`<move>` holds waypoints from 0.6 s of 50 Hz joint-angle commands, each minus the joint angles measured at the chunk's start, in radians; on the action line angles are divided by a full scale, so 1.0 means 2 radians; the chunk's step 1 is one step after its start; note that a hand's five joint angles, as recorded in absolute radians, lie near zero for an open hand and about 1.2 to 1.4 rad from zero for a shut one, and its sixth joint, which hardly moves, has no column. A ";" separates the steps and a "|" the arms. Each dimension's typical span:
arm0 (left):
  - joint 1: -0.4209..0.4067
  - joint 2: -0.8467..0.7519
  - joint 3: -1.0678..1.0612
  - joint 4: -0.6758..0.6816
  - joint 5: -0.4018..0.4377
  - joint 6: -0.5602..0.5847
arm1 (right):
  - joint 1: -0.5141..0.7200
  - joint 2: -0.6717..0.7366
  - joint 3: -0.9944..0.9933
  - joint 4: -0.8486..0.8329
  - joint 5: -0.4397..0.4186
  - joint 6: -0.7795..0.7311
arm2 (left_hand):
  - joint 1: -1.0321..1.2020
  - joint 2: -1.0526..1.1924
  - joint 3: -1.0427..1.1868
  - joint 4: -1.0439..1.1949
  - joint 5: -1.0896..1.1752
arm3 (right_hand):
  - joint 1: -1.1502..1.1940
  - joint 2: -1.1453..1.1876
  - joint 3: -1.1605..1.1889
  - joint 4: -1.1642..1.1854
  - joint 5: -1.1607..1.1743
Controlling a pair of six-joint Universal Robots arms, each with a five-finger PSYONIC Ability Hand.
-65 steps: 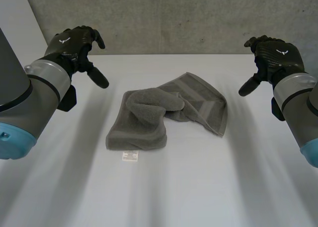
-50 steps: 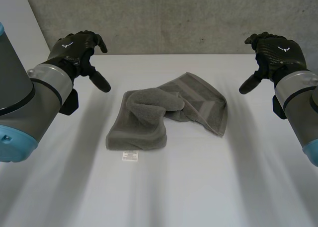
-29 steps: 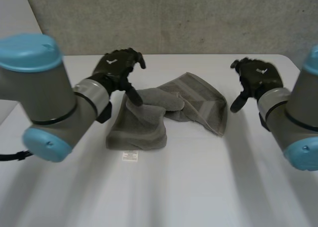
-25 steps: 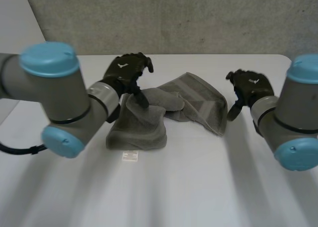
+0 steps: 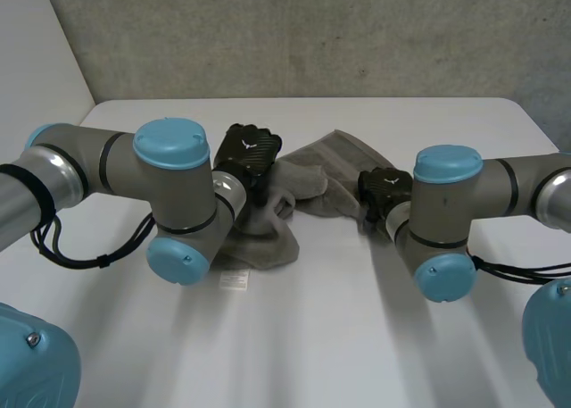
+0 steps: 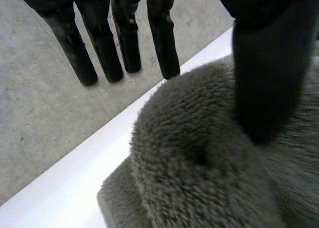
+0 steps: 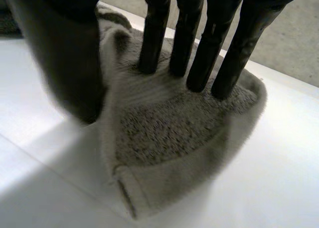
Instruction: Fold the towel.
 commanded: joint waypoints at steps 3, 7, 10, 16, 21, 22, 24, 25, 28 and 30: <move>0.000 0.007 -0.009 -0.004 0.001 0.007 | 0.005 0.005 -0.020 0.000 -0.007 -0.001 | 0.243 0.243 0.246 0.242 0.245 | 0.289 0.283 0.287 0.296 0.295; 0.004 0.041 -0.026 -0.007 0.001 0.006 | -0.002 -0.020 -0.030 0.002 -0.006 -0.001 | 0.239 0.238 0.242 0.238 0.241 | 0.289 0.283 0.287 0.296 0.295; 0.011 0.060 -0.034 -0.007 0.002 0.006 | -0.005 -0.037 -0.032 0.002 -0.007 -0.001 | 0.239 0.238 0.242 0.238 0.241 | 0.289 0.283 0.287 0.296 0.295; 0.062 0.123 -0.060 -0.007 0.006 0.007 | -0.066 -0.106 -0.019 0.012 -0.033 -0.006 | 0.227 0.227 0.230 0.226 0.229 | 0.289 0.283 0.287 0.296 0.295; 0.094 0.143 -0.069 -0.008 0.025 0.007 | -0.083 -0.168 0.026 0.033 -0.094 -0.012 | 0.218 0.218 0.221 0.218 0.220 | 0.289 0.283 0.287 0.296 0.295; 0.106 0.147 -0.074 -0.009 0.034 0.007 | -0.093 -0.187 0.046 0.034 -0.113 -0.014 | 0.215 0.215 0.218 0.215 0.217 | 0.289 0.283 0.287 0.296 0.295; 0.120 0.152 -0.082 -0.010 0.041 0.007 | -0.105 -0.206 0.071 0.033 -0.132 -0.020 | 0.215 0.215 0.218 0.215 0.217 | 0.289 0.283 0.287 0.296 0.295; 0.133 0.157 -0.091 -0.012 0.047 0.008 | -0.114 -0.226 0.096 0.032 -0.145 -0.031 | 0.215 0.215 0.218 0.215 0.217 | 0.289 0.283 0.287 0.296 0.295; 0.155 0.162 -0.110 -0.013 0.057 0.008 | -0.126 -0.263 0.146 0.031 -0.165 -0.061 | 0.214 0.214 0.217 0.213 0.216 | 0.289 0.283 0.287 0.296 0.295; 0.166 0.163 -0.119 -0.013 0.059 0.007 | -0.128 -0.275 0.168 0.030 -0.174 -0.079 | 0.212 0.212 0.215 0.212 0.214 | 0.289 0.283 0.287 0.296 0.295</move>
